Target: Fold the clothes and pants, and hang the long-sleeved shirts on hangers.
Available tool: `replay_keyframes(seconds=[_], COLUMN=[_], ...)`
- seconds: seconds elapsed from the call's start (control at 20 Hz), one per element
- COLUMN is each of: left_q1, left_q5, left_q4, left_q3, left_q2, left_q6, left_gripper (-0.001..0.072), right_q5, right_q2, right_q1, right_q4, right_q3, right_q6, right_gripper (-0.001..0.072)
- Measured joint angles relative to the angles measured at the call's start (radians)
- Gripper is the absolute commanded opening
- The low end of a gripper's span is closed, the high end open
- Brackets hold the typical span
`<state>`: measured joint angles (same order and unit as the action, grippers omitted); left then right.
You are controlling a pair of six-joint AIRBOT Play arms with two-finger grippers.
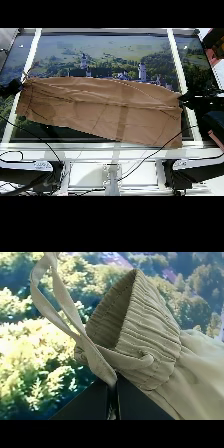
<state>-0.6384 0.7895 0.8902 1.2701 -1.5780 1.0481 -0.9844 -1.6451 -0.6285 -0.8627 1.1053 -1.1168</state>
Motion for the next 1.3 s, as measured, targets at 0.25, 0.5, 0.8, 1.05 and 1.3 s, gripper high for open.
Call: replay_keyframes(seconds=[0.25,0.5,0.8,1.05,1.3], left_q1=[0.0,0.0,0.0,0.0,0.003], left_q5=[0.0,0.0,-0.011,-0.071,-0.097], left_q4=[0.0,0.0,0.048,0.098,0.109], left_q3=[0.0,0.0,0.0,-0.002,-0.006], left_q2=[0.0,0.0,0.015,0.037,0.012], left_q6=[0.0,0.001,0.035,0.071,0.079], left_gripper=[0.0036,0.0035,0.0034,0.0034,0.0036], right_q5=[0.017,0.065,0.168,0.29,0.438], right_q2=[-0.128,-0.173,-0.18,-0.182,-0.183], right_q1=[0.044,0.102,0.146,0.188,0.241], right_q4=[0.069,0.036,0.039,0.038,0.014], right_q3=[0.119,0.204,0.364,0.468,0.494], right_q6=[0.029,0.036,0.038,0.039,0.037], right_gripper=[0.0316,0.0015,0.0015,0.0015,0.0015])
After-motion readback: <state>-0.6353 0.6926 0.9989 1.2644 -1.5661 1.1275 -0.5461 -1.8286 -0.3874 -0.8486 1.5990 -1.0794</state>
